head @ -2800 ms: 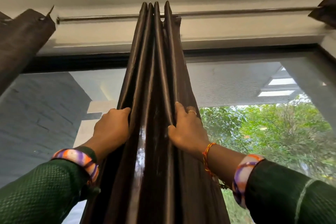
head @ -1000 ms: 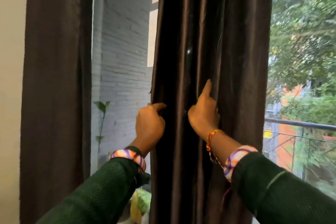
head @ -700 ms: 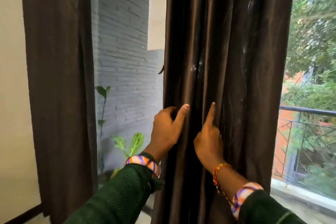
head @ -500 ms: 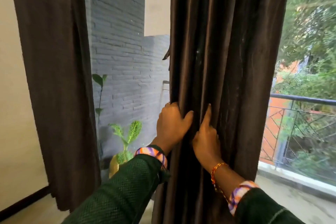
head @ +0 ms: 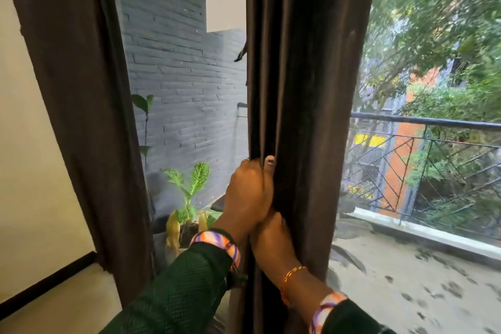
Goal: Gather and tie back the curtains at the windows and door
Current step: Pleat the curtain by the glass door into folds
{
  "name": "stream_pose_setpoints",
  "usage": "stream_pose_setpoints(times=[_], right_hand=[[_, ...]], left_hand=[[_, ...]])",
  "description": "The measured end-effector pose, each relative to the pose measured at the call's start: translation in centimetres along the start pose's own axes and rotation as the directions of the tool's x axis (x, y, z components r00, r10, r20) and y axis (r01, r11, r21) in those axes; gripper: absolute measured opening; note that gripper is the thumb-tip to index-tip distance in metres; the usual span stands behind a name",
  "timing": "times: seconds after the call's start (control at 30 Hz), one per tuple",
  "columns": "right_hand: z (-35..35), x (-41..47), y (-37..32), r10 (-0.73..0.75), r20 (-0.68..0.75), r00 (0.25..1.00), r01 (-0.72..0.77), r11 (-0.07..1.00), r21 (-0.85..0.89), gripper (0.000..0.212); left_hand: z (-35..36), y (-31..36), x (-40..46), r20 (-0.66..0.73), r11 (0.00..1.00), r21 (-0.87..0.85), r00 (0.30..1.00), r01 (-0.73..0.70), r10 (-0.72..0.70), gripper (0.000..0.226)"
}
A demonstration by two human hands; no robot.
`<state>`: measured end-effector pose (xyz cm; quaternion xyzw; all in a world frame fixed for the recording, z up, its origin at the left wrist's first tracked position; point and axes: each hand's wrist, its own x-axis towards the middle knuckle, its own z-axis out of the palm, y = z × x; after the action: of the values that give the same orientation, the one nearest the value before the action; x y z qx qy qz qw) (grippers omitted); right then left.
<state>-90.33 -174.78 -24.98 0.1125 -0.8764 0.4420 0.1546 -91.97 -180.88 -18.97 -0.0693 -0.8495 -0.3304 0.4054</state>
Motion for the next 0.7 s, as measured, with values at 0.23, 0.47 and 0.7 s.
stream_pose_setpoints(times=[0.23, 0.47, 0.7], right_hand=[[0.2, -2.6, -0.3, -0.261, 0.049, 0.964, 0.248, 0.820, -0.516, 0.052], [-3.9, -3.8, -2.0, -0.745, -0.329, 0.580, 0.327, 0.584, -0.743, 0.093], [-6.8, -2.0, -3.2, -0.244, -0.330, 0.912, 0.182, 0.961, -0.206, 0.081]], left_hand=[[-2.4, -1.0, -0.3, -0.015, 0.992, 0.105, 0.998, 0.063, -0.061, 0.022], [-4.1, -2.1, -0.6, -0.040, 0.995, 0.087, 0.998, 0.057, -0.054, 0.015], [-2.7, -0.3, -1.7, -0.016, 1.000, 0.022, 1.000, 0.010, -0.010, 0.020]])
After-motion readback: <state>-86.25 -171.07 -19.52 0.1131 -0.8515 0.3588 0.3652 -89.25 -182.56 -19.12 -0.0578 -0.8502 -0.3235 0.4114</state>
